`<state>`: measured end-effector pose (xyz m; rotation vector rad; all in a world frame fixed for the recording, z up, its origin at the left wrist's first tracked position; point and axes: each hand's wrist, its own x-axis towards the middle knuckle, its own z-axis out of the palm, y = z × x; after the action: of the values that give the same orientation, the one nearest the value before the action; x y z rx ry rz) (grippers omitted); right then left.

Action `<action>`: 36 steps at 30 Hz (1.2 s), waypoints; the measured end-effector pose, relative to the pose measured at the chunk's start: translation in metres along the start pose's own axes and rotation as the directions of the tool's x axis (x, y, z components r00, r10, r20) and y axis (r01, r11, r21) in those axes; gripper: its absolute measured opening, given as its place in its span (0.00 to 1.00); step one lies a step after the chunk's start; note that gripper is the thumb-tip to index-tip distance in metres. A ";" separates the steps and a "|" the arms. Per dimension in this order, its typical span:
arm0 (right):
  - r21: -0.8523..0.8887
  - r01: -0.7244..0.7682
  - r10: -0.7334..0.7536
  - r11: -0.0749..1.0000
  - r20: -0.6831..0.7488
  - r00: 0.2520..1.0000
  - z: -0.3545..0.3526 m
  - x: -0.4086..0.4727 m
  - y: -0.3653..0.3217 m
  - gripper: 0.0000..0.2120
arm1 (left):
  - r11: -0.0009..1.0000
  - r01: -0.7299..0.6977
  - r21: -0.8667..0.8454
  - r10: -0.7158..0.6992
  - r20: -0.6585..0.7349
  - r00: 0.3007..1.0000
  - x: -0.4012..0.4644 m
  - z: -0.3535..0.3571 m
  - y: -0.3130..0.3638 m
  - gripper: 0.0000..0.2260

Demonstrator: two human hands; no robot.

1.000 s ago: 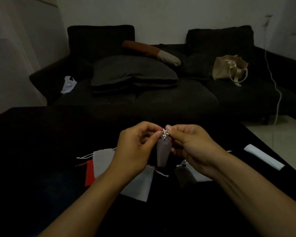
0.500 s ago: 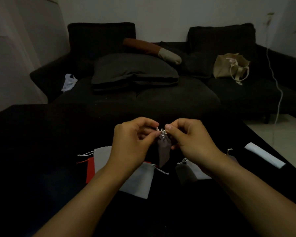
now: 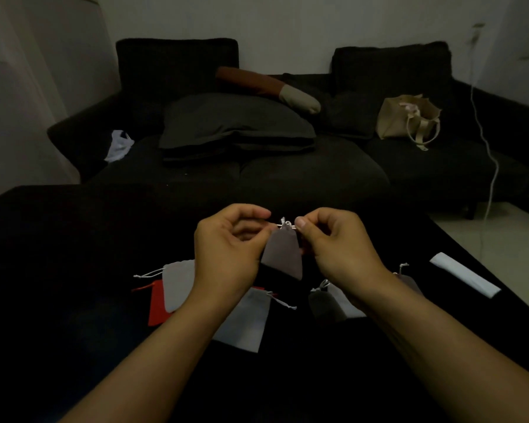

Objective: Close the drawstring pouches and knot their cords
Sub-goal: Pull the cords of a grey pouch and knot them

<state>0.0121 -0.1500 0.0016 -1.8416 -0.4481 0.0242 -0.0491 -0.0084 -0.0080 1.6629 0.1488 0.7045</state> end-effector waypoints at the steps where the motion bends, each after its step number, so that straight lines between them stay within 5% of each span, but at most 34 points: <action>1: 0.001 -0.009 0.009 1.000 0.032 0.999 0.000 0.001 0.000 0.10 | 0.999 0.028 -0.014 -0.028 0.000 1.000 0.001 0.000 -0.002 0.07; 6: 0.173 -0.308 0.221 0.935 0.396 0.891 -0.010 0.003 0.004 0.18 | 0.981 0.158 -0.110 -0.149 0.082 0.985 0.002 0.003 -0.009 0.04; 9: 0.166 -0.345 0.229 0.924 0.483 0.845 -0.022 0.006 0.013 0.13 | 0.954 0.239 -0.182 -0.215 0.140 0.967 0.001 0.012 -0.008 0.05; 11: 0.163 -0.355 0.253 0.921 0.444 0.860 -0.027 0.009 0.022 0.11 | 0.963 0.255 -0.080 -0.240 0.162 0.957 0.005 0.012 -0.012 0.06; 13: 0.072 -0.319 0.271 0.945 0.372 0.888 -0.028 0.014 0.035 0.10 | 0.951 0.218 0.219 -0.257 0.169 0.952 0.013 0.002 -0.021 0.08; 15: -0.143 -0.227 0.259 0.963 0.277 0.925 -0.024 0.020 0.052 0.10 | 0.765 0.048 0.642 -0.258 0.236 0.937 0.020 -0.015 -0.031 0.14; 17: -0.358 -0.175 0.258 0.917 0.196 0.946 -0.018 0.025 0.065 0.12 | 0.526 -0.069 0.848 -0.399 0.317 0.861 0.021 -0.029 -0.040 0.21; 21: -0.665 -0.194 0.319 0.721 0.071 0.945 -0.013 0.034 0.073 0.17 | 0.365 -0.031 0.931 -0.638 0.274 0.720 0.018 -0.038 -0.064 0.31; 23: -0.769 -0.202 0.317 0.607 0.002 0.948 -0.012 0.034 0.066 0.17 | 0.371 -0.038 0.928 -0.630 0.281 0.724 0.018 -0.041 -0.076 0.34; 26: -0.869 -0.042 0.109 0.494 0.014 0.994 0.002 0.030 0.048 0.21 | 0.399 -0.066 0.915 -0.572 0.304 0.761 0.018 -0.043 -0.084 0.36; 28: -0.782 0.137 0.031 0.608 0.195 0.980 0.018 0.026 0.039 0.23 | 0.399 -0.081 0.913 -0.550 0.309 0.776 0.015 -0.043 -0.085 0.36; 31: -0.668 0.199 0.157 0.717 0.432 0.888 0.044 0.021 0.047 0.26 | 0.412 -0.090 0.907 -0.535 0.320 0.782 0.015 -0.045 -0.088 0.34; 36: -0.501 0.159 0.116 0.850 0.474 0.873 0.059 0.022 0.071 0.14 | 0.510 -0.002 0.860 -0.586 0.349 0.732 0.021 -0.057 -0.082 0.33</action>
<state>0.0393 -0.1065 -0.0780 -2.3808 -0.9054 0.4004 -0.0384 0.0691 -0.0738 2.6085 0.3479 -0.3391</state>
